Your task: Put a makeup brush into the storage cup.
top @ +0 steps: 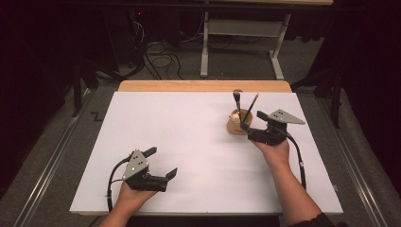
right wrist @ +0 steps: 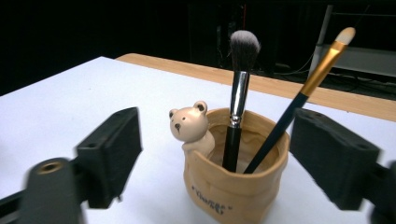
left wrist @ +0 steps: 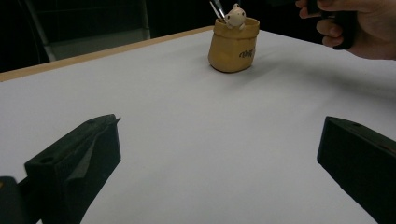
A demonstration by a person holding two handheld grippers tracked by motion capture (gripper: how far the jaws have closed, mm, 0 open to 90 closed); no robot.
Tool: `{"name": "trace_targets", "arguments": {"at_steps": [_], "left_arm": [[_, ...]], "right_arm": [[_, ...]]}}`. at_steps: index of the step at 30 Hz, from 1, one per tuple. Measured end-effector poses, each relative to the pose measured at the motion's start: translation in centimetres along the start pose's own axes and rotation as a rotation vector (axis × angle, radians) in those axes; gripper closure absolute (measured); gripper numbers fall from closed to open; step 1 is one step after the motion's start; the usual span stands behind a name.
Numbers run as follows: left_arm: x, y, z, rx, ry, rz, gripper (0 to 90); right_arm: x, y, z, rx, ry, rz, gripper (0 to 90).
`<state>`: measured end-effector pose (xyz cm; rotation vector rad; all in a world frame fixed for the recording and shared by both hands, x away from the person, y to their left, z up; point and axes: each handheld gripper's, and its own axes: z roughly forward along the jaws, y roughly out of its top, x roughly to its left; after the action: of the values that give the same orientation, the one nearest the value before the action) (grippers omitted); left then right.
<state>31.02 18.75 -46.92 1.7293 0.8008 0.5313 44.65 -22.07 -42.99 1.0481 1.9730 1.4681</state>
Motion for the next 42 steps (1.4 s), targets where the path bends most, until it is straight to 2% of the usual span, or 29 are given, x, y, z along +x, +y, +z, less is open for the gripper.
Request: {"name": "trace_targets", "arguments": {"at_steps": [5, 13, 17, 26, 36, 40, 42], "left_arm": [[0.0, 0.0, 0.0, -0.002, 0.005, -0.005, 0.2], [0.0, -0.1, 0.1, 0.007, 0.009, -0.009, 0.2], [0.1, -0.2, 0.2, 0.012, 0.013, -0.012, 0.2], [0.0, -0.3, 0.3, 0.018, 0.014, -0.020, 0.2], [-0.2, -0.7, 0.1, 0.030, 0.038, -0.048, 0.2], [-0.5, -0.8, -0.3, 0.024, 0.041, -0.049, 0.2], [-0.5, -0.7, -0.4, 0.022, 0.039, -0.046, 0.2]], "right_arm": [[0.3, -0.7, -1.3, 0.016, 0.010, 0.004, 0.4], [0.7, -1.7, -3.5, 0.042, 0.040, -0.010, 0.3], [0.9, -2.2, -4.8, 0.029, 0.049, -0.016, 0.3], [0.7, -3.8, -8.3, 0.014, 0.055, -0.025, 0.3], [0.3, -5.3, -11.8, -0.008, 0.048, -0.020, 0.3], [0.5, -5.8, -13.1, -0.017, 0.031, -0.040, 0.3], [0.7, -6.0, -13.5, -0.022, 0.035, -0.032, 0.3]]}}
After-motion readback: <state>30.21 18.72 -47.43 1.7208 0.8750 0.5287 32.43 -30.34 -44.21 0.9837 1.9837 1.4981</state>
